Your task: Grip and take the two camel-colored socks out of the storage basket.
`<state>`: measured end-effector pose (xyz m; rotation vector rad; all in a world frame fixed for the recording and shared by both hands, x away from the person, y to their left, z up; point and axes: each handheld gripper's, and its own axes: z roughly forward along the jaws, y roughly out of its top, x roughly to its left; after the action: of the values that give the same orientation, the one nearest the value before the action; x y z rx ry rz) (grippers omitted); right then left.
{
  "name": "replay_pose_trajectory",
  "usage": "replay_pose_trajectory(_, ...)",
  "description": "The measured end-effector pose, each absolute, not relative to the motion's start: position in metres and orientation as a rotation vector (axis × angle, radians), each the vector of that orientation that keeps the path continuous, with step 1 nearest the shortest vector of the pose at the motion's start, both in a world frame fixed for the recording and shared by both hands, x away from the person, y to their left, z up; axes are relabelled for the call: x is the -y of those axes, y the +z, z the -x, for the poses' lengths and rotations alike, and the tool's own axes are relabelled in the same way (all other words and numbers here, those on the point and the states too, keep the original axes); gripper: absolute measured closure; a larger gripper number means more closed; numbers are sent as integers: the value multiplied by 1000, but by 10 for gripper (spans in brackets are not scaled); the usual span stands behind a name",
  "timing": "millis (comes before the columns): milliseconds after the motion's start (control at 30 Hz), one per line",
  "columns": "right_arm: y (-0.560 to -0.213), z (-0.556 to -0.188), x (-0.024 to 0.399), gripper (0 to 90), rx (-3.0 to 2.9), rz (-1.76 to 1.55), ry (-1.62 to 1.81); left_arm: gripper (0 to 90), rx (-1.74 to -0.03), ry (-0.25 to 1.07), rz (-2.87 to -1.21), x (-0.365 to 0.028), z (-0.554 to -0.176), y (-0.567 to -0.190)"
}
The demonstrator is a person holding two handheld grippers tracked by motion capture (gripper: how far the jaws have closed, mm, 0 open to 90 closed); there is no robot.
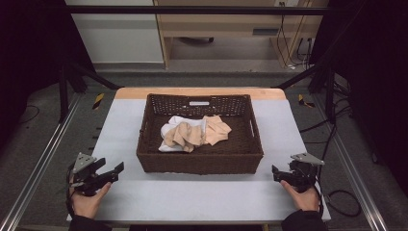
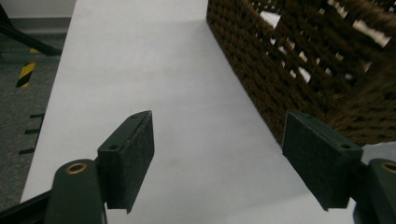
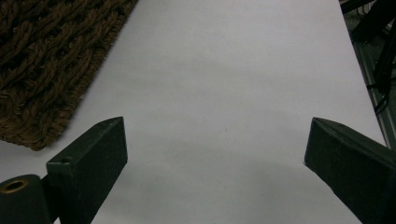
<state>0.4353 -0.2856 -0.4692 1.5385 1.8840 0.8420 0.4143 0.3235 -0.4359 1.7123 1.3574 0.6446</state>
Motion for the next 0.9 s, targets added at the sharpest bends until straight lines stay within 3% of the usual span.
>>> replay_pose_trajectory(300,-466,-433,287,56,-1854,-1529,864,304,-1352,682,-1626,-327,-409,-415)
replay_pose_trajectory(900,-463,-428,284,58,-1843,-1501,897,310,-1243,701,-1564,-307,-420,-359)
